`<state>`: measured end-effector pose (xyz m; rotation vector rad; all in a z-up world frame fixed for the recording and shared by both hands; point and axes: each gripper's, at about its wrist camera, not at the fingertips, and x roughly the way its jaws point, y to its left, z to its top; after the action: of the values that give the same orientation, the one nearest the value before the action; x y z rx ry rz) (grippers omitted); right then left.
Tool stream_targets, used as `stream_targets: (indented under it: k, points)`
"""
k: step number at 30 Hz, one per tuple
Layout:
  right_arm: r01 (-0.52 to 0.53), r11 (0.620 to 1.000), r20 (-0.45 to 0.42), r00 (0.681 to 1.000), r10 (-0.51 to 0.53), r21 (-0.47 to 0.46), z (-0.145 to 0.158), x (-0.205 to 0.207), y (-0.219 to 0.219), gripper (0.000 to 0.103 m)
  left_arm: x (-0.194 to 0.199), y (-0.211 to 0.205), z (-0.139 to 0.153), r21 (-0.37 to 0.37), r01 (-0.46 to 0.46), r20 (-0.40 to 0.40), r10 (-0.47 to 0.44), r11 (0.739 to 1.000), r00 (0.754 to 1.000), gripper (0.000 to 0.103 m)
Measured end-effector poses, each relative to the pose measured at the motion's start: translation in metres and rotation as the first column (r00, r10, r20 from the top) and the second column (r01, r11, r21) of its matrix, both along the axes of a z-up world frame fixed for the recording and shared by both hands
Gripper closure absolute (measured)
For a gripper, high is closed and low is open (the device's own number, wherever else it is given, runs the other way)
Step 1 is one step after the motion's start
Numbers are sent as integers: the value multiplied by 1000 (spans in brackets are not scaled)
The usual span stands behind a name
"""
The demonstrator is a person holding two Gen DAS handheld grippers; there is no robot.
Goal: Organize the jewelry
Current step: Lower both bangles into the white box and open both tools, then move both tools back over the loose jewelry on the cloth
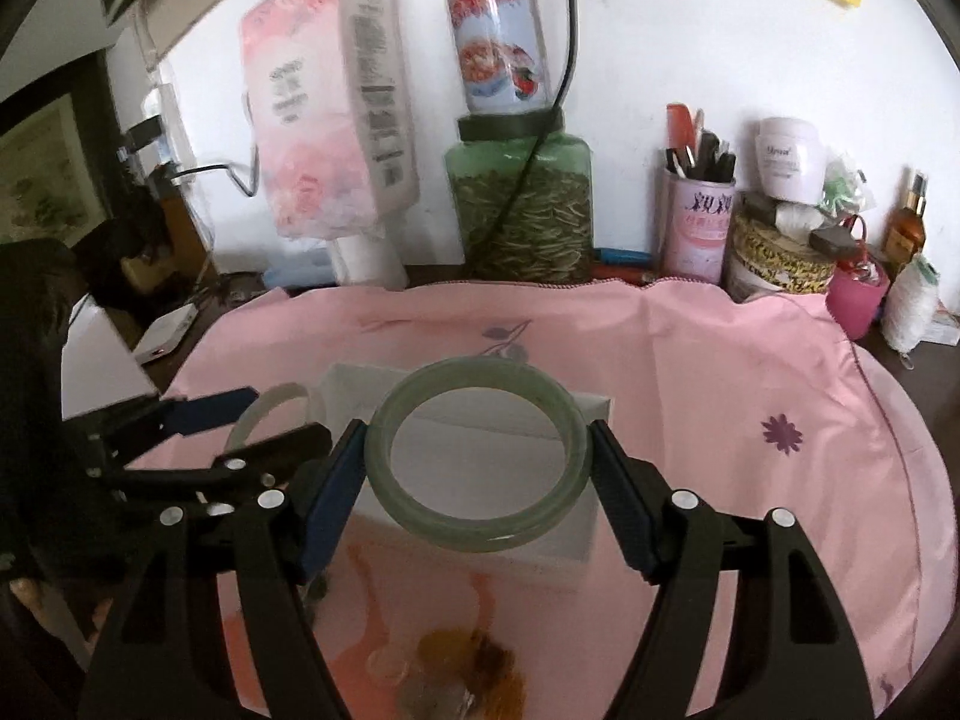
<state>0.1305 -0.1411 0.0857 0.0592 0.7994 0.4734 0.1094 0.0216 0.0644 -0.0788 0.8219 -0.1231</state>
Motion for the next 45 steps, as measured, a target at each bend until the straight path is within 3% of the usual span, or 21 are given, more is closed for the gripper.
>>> stream_targets:
  k: [4,7,14,22,32,39,42,45]
  points:
    - [15,1000,-29,999,-16,-26,-23,13,2,33,12,8,-17,-36,-20,-33,19,999,999,33]
    - [9,1000,-58,998,-9,1,-32,17,-5,27,13,13,-20,-48,-28,-46,26,998,999,25]
    - [32,998,-49,998,-29,63,-22,15,-22,26,11,20,-21,-71,-47,-55,43,996,998,23]
    - [53,992,-99,994,-42,111,-17,2,-33,26,-1,22,-26,-73,-56,-79,50,996,996,23]
    - [63,995,-161,986,-50,80,-23,-25,-38,25,-29,27,-22,-78,-86,-89,79,993,993,20]
    - [41,998,-166,986,-33,43,-31,-55,-34,25,-68,39,-33,-54,-113,-93,108,992,990,20]
    - [47,999,-169,985,-43,19,-36,-58,-37,25,-71,39,-43,23,-118,-110,120,993,987,20]
    - [64,998,-181,982,-62,5,-41,-53,-41,20,-66,40,-49,45,-100,-125,105,994,987,20]
